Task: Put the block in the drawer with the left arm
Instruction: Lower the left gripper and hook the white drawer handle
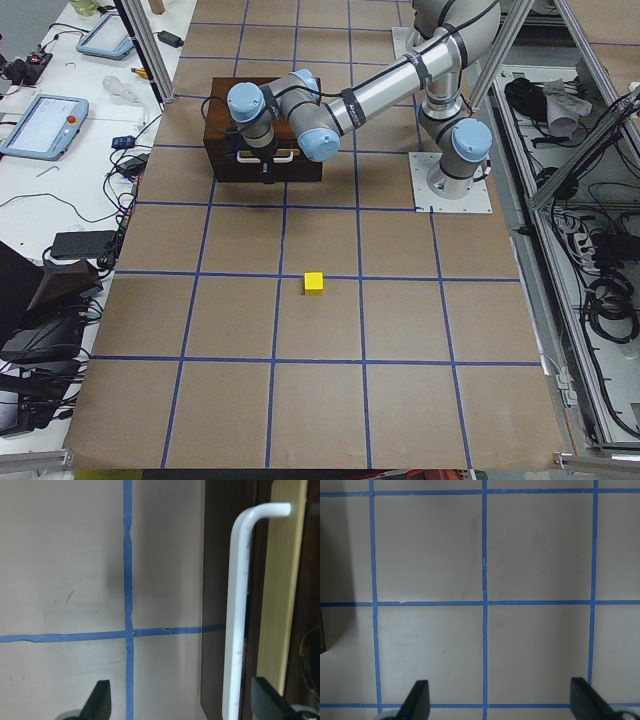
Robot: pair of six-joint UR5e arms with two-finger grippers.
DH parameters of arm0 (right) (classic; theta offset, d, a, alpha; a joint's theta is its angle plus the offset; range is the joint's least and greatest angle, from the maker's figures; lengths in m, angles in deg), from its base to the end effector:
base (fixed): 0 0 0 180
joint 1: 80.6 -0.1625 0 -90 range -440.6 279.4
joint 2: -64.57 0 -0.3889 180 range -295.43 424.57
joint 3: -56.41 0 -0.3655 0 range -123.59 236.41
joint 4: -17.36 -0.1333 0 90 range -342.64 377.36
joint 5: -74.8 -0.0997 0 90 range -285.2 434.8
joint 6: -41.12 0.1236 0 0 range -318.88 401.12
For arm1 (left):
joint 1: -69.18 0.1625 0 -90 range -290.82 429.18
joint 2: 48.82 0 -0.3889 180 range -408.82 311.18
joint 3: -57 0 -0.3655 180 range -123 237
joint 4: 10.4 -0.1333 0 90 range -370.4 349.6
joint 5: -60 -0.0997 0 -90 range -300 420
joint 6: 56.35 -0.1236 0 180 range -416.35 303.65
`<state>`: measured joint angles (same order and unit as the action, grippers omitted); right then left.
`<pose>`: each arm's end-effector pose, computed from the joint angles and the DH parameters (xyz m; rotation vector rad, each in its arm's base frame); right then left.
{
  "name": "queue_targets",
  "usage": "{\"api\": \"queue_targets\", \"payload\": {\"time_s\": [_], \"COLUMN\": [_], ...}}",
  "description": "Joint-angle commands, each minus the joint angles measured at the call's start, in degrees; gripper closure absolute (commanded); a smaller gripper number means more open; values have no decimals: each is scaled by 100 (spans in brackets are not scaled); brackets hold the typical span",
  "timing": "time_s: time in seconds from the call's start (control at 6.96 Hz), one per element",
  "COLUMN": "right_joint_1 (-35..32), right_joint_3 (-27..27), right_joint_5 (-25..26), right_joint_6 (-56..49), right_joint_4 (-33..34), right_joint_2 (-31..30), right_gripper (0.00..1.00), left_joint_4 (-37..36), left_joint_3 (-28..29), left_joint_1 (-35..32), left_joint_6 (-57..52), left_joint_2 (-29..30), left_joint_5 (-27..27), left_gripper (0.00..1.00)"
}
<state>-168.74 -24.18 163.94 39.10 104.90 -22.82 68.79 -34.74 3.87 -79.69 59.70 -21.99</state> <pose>0.1192 -0.4935 0.4786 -0.0053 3.1269 -0.1192 0.0907 -0.5577 0.2676 0.0517 -2.9435 -0.1384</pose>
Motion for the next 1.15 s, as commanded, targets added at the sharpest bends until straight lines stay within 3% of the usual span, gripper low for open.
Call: {"api": "queue_targets", "payload": {"time_s": [0.0,1.01], "right_joint_1": [7,7], "right_joint_3": [0,0], "right_joint_5": [-2,7], "right_joint_6": [0,0], "right_joint_4": [0,0], "right_joint_2": [2,2], "right_gripper": [0,0], "left_joint_4": [-9,-88], "left_joint_3": [-2,-2], "left_joint_1": [0,0], "left_joint_6": [-4,5], "left_joint_2": [64,266], "left_joint_5": [-1,157], "left_gripper": [0,0]}}
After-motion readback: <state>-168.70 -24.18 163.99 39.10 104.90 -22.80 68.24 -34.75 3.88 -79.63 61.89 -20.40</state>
